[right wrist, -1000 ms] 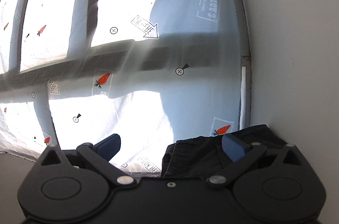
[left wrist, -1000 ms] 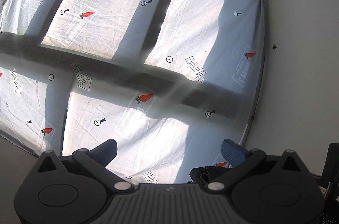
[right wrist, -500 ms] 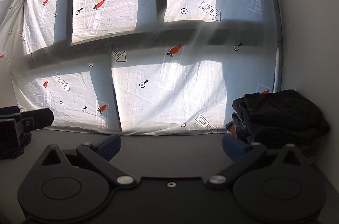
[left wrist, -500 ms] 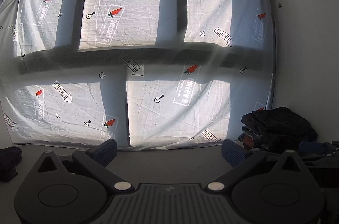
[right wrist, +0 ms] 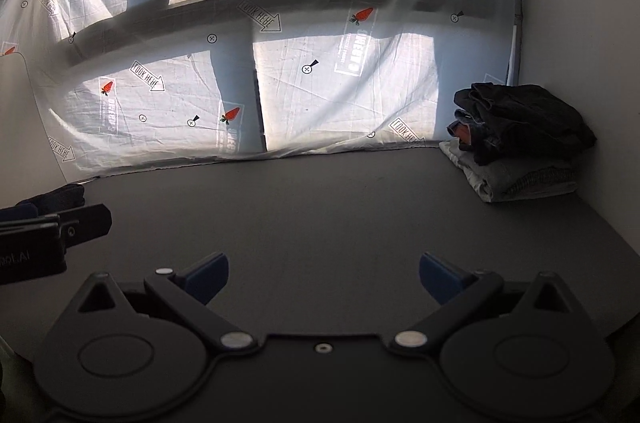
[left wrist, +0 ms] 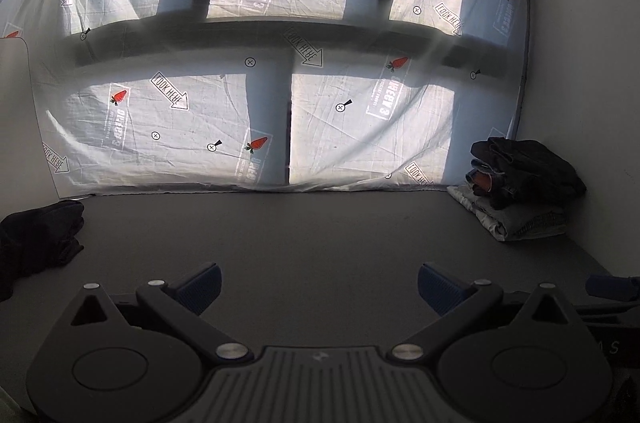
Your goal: Fold clothes
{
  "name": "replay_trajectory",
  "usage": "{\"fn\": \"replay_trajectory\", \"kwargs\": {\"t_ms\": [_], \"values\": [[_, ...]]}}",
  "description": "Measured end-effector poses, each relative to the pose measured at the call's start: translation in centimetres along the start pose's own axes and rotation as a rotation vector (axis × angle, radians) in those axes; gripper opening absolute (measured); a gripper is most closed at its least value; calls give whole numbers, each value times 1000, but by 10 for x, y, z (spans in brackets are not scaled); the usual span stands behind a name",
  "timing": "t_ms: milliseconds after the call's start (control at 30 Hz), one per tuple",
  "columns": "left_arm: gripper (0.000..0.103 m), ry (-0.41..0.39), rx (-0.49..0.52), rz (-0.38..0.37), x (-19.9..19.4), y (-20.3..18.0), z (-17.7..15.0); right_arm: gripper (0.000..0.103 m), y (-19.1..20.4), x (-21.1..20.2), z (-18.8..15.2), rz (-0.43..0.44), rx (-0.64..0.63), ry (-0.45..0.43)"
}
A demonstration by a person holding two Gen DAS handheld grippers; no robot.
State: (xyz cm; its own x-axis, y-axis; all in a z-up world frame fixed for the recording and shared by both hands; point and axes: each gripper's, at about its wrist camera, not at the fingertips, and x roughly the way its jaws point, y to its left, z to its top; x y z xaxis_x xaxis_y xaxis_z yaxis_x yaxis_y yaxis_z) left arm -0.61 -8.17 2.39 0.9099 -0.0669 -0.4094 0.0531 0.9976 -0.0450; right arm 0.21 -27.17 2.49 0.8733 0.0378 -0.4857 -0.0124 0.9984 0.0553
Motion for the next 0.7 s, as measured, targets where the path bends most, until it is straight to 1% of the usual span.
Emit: {"fn": "replay_trajectory", "kwargs": {"t_ms": [100,200,400,567,700], "values": [[103,11,14,1,-12,9,-8,103,19,-20,-14,-15,-21,4],[103,16,4,2,-21,20,-14,103,32,-29,-22,-18,-40,2],[103,14,-3,16,-29,35,-20,103,48,-37,-31,-19,-49,-9],[103,12,-6,23,-34,43,-22,103,54,-40,-32,-12,-26,2],[103,6,-10,25,-35,47,-22,103,59,-39,-31,-12,-32,3]]}}
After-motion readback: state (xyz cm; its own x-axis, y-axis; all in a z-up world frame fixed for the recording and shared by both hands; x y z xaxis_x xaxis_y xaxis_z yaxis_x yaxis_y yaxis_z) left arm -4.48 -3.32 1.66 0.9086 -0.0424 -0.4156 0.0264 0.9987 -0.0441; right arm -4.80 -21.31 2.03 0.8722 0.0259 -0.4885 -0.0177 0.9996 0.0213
